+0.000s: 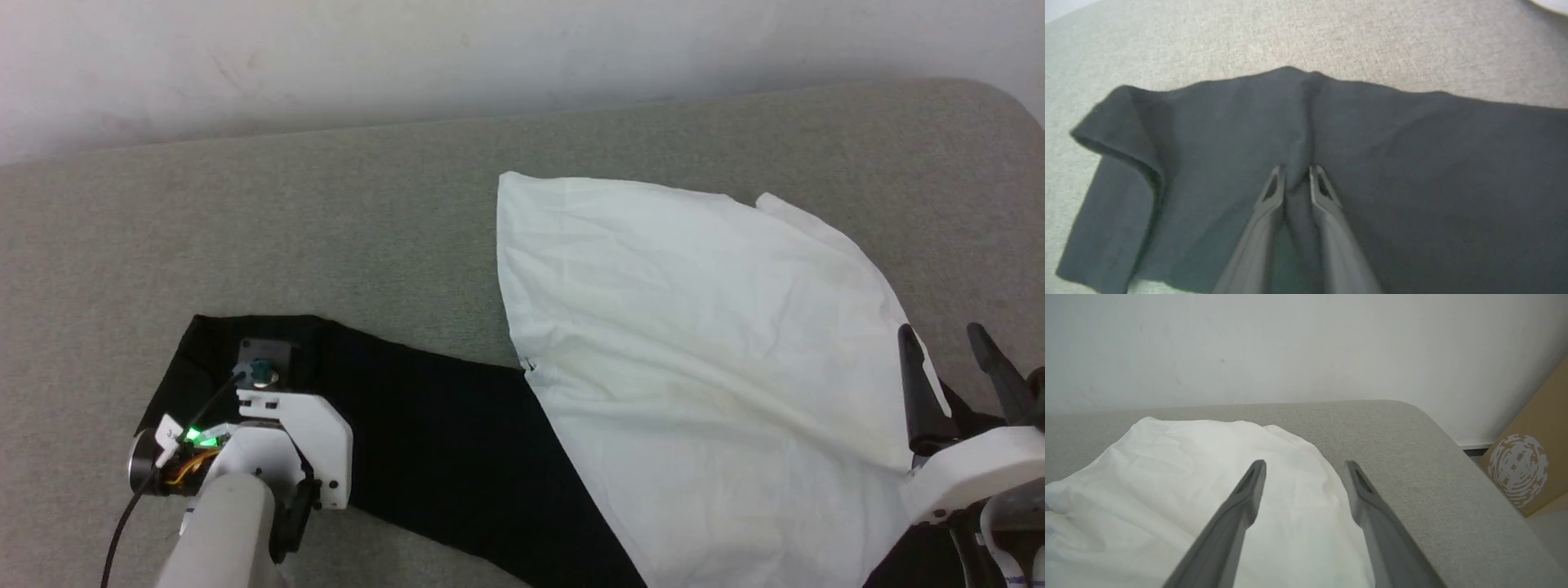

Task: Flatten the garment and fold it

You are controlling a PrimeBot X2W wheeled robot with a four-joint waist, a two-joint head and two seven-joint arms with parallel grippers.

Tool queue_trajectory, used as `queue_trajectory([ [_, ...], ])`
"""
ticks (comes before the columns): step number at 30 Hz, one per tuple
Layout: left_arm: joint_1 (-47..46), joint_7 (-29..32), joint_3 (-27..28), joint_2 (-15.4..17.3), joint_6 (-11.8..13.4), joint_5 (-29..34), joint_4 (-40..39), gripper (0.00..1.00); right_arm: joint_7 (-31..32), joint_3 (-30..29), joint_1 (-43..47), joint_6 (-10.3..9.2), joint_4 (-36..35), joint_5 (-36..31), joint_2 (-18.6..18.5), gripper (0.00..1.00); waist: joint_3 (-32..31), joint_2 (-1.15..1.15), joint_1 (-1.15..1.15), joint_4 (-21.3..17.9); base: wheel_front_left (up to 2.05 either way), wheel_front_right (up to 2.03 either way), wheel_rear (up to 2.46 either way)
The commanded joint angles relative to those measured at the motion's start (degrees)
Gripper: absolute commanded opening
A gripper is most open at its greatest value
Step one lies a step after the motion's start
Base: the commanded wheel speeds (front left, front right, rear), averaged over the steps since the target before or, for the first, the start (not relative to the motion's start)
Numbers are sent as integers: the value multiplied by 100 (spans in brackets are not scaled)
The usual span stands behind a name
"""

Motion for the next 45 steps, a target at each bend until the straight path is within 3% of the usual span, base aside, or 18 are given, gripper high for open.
queue_trajectory([
  [1,80,-68,24,4,54,0,88,0,-44,8,9,-11,34,9,21,100,31,0,-1,-55,0,0,0],
  [11,-422,-1743,61,159,416,321,-600,0,-132,28,-80,-11,108,-65,45,100,-192,0,-1,-194,0,0,0],
  [17,-995,-2060,-428,122,133,568,-611,0,-186,46,-121,-11,126,-57,73,100,-1,0,-1,-369,0,0,0],
  [24,-1184,-1454,-608,149,-199,458,869,0,-302,153,-183,-11,294,-29,130,100,146,0,-1,-532,0,0,0],
  [25,-1194,-1461,-598,151,-205,431,996,42,-313,158,-186,-11,313,-29,136,100,151,0,-1,-534,0,0,0],
  [26,-1207,-1521,-580,154,-168,422,1078,100,-322,156,-188,-11,329,-29,141,100,150,0,-1,-529,0,0,0],
  [32,-1153,-2166,-467,10,-15,234,1174,100,-329,92,-109,-11,422,-66,158,100,-59,0,-1,-337,0,0,0],
  [37,-866,-2566,-464,-159,33,80,731,100,-281,82,-21,-11,456,-94,142,100,-404,0,-1,-136,0,0,0],
  [40,-434,-2274,-575,-266,-72,-49,300,100,-231,85,64,-11,457,-107,130,100,-588,0,-1,-36,0,0,0],
  [45,549,-937,-844,-407,-296,-394,-638,100,-157,73,207,-11,411,-116,133,100,-735,0,-1,69,0,0,0],
])
